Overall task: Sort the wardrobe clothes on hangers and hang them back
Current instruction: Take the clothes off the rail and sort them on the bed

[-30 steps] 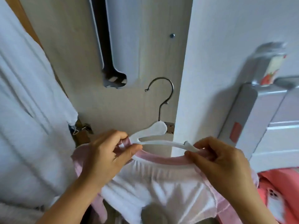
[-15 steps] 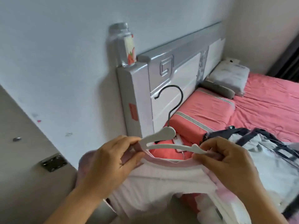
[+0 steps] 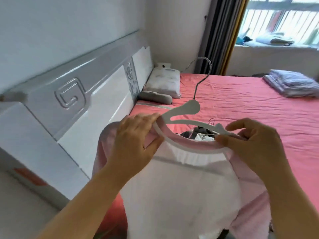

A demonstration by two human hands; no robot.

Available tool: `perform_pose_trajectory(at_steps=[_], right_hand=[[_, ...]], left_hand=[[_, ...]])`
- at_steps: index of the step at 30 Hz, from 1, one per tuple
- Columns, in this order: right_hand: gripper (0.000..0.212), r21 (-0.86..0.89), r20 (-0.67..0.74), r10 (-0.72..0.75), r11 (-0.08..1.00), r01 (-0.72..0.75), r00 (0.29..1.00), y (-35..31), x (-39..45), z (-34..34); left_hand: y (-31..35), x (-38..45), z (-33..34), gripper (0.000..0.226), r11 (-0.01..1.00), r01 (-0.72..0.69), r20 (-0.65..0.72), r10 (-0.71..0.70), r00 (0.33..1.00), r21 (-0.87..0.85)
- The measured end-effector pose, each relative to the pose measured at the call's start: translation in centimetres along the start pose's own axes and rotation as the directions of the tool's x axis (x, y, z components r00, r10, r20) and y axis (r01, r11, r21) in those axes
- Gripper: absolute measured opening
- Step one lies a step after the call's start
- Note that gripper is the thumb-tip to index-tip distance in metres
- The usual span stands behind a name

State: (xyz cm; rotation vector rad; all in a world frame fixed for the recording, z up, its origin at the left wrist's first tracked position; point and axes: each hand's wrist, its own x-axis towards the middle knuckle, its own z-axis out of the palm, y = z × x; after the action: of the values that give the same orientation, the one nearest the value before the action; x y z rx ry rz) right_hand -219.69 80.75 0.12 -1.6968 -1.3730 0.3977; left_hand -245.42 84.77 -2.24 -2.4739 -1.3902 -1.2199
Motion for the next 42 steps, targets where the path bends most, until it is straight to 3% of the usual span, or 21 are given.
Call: perform_pose_trajectory(at_steps=[8, 14, 17, 22, 24, 27, 30, 33, 38, 42], right_hand=[[0.023, -0.147, 0.054, 0.198, 0.971, -0.188, 0.979, 11.6, 17.1, -0.3], [0.019, -0.292, 0.111, 0.316, 0.917, -0.273, 0.942, 24.0, 25.0, 3.6], [0.027, -0.328, 0.154, 0.398, 0.884, -0.333, 0.905, 29.6, 26.9, 5.5], [0.018, -0.313, 0.235, 0.473, 0.864, -0.395, 0.849, 36.1, 28.3, 8.0], [0.034, -0.295, 0.278, 0.455, 0.879, -0.375, 0.846, 37.8, 28.3, 8.9], [0.047, -0.301, 0.268, 0.397, 0.9, -0.315, 0.878, 38.3, 28.3, 9.9], [0.04, -0.233, 0.324, 0.325, 0.938, -0.258, 0.888, 37.1, 28.0, 11.0], [0.029, -0.184, 0.376, 0.239, 0.966, -0.181, 0.895, 34.9, 27.0, 12.3], [0.023, -0.087, 0.515, 0.093, 0.995, -0.057, 0.852, 28.7, 24.5, 14.7], [0.021, 0.01, 0.612, -0.051, 0.998, 0.057, 0.789, 22.9, 21.5, 17.1]], left_hand=[[-1.5, 13.0, 18.8, 0.06, 0.999, 0.037, 0.295, -0.037, 0.955, 0.006], [-2.9, 16.3, 30.9, 0.061, 0.991, 0.117, 0.647, -0.136, 0.751, 0.073], [-3.7, 16.2, 34.6, 0.057, 0.982, 0.158, 0.719, -0.186, 0.67, 0.107], [-4.6, 16.2, 38.2, 0.052, 0.967, 0.202, 0.768, -0.249, 0.59, 0.158], [-4.7, 16.2, 39.2, 0.051, 0.96, 0.228, 0.777, -0.266, 0.571, 0.162], [-4.8, 16.1, 40.2, 0.05, 0.952, 0.255, 0.776, -0.289, 0.561, 0.17], [-4.7, 15.8, 40.2, 0.055, 0.937, 0.3, 0.776, -0.322, 0.543, 0.179], [-5.0, 15.0, 39.2, 0.045, 0.911, 0.369, 0.763, -0.369, 0.531, 0.183], [-5.9, 13.1, 34.8, 0.042, 0.83, 0.512, 0.732, -0.487, 0.475, 0.22], [-6.6, 10.6, 28.8, 0.038, 0.797, 0.555, 0.669, -0.549, 0.501, 0.238]])
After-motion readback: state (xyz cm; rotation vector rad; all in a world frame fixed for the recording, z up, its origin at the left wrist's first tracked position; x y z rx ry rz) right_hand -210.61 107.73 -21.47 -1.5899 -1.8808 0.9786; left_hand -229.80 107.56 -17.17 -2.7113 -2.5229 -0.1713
